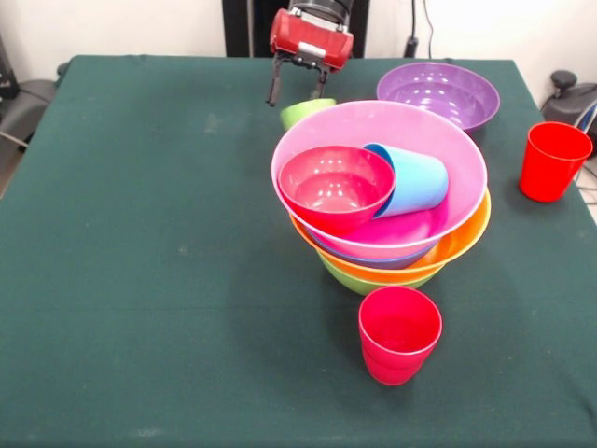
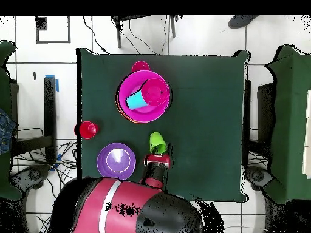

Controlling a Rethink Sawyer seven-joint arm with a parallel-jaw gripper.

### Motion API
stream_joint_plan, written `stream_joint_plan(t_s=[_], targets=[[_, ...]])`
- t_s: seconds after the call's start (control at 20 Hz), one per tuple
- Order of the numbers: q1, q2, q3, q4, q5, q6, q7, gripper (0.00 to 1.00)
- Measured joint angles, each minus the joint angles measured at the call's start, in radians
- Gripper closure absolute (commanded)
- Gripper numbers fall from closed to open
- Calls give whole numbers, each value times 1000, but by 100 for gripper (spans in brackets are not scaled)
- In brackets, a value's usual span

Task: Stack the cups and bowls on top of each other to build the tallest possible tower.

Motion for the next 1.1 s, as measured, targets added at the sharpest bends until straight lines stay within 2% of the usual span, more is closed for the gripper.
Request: stream_joint_plan(t_s=[0.45, 1.1], targets=[[2, 10, -6, -13, 0, -107, 0, 0], [2, 62, -6, -66, 0, -115, 0, 0]])
